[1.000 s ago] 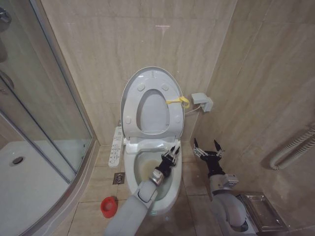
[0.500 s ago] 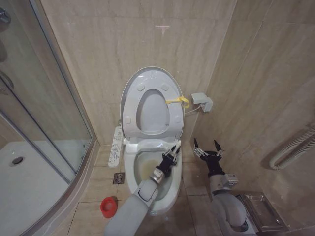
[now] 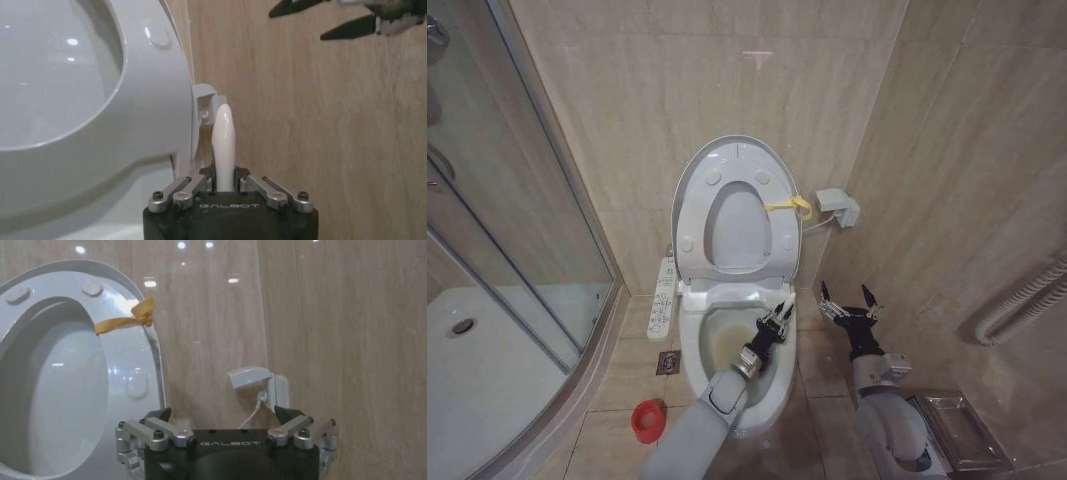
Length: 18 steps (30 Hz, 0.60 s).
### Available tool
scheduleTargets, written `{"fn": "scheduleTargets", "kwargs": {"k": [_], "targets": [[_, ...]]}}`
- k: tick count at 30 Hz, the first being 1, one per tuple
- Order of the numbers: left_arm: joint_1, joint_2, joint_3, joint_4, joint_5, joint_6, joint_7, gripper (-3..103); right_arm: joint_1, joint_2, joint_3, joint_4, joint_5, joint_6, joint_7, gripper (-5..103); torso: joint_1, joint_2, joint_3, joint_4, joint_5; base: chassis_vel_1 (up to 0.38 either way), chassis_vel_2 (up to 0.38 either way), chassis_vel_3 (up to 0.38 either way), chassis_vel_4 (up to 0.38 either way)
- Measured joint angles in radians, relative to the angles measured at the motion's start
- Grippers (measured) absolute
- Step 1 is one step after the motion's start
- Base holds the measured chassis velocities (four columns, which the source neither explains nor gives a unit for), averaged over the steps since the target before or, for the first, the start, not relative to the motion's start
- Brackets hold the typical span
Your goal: Open the toilet lid, clean the toilet bowl with a toilet brush, close the toilet lid, and flush.
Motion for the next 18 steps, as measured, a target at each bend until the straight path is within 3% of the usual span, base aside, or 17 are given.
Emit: {"fn": "scheduleTargets", "kwargs": {"k": [3, 11, 18], "targets": [[0.029, 0.044, -0.023, -0.075, -0.006, 0.015, 0.0, 18, 0.0, 0.0, 0.0, 0.0, 0.0, 0.0, 0.0, 100, 0.0, 0.0, 0.0, -0.0002, 0.0001, 0.0, 0.0, 0.0, 0.0], [0.067, 0.105, -0.091, -0.05, 0.0, -0.014, 0.002, 18, 0.0, 0.0, 0.0, 0.0, 0.0, 0.0, 0.0, 100, 0.0, 0.0, 0.0, 0.0001, 0.0, 0.0, 0.0, 0.0, 0.0], [0.086, 0.114, -0.107, -0.023, 0.0, -0.026, 0.005, 18, 0.0, 0.0, 0.0, 0.0, 0.0, 0.0, 0.0, 100, 0.0, 0.0, 0.0, -0.0002, -0.0001, 0.0, 0.0, 0.0, 0.0]]}}
